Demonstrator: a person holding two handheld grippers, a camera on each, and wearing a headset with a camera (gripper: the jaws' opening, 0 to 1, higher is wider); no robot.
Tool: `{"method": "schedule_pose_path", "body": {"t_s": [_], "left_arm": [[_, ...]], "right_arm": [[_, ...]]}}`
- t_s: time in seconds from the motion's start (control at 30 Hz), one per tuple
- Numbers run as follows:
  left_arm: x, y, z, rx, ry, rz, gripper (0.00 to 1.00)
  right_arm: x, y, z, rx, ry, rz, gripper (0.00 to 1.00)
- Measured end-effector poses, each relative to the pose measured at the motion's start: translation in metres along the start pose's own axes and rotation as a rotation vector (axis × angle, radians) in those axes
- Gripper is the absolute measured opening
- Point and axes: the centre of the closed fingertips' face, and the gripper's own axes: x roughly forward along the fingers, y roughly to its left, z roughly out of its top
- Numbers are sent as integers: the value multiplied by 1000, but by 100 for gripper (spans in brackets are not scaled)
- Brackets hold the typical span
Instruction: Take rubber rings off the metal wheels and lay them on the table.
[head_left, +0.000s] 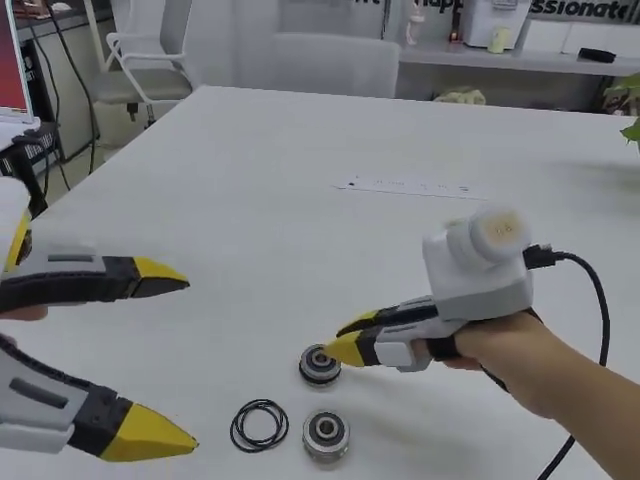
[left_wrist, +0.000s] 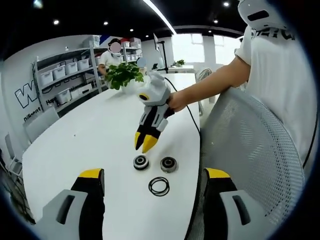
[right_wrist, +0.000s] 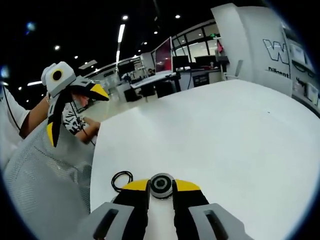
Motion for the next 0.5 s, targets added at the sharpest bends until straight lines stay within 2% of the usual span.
{"method": "schedule_pose_path", "body": {"t_s": [0.23,0.37,0.5], "left_arm": [[24,19,28,81,-14,-24,78],[46,29,50,108,-68,-32,75],[66,32,63,123,-105,-50,72]], "right_arm": [[-1,-6,-4,-18,-2,-9,17],[-3,-8,-6,-12,-9,-11,18],[-4,-10,-10,-10,-4,-9,21]]}}
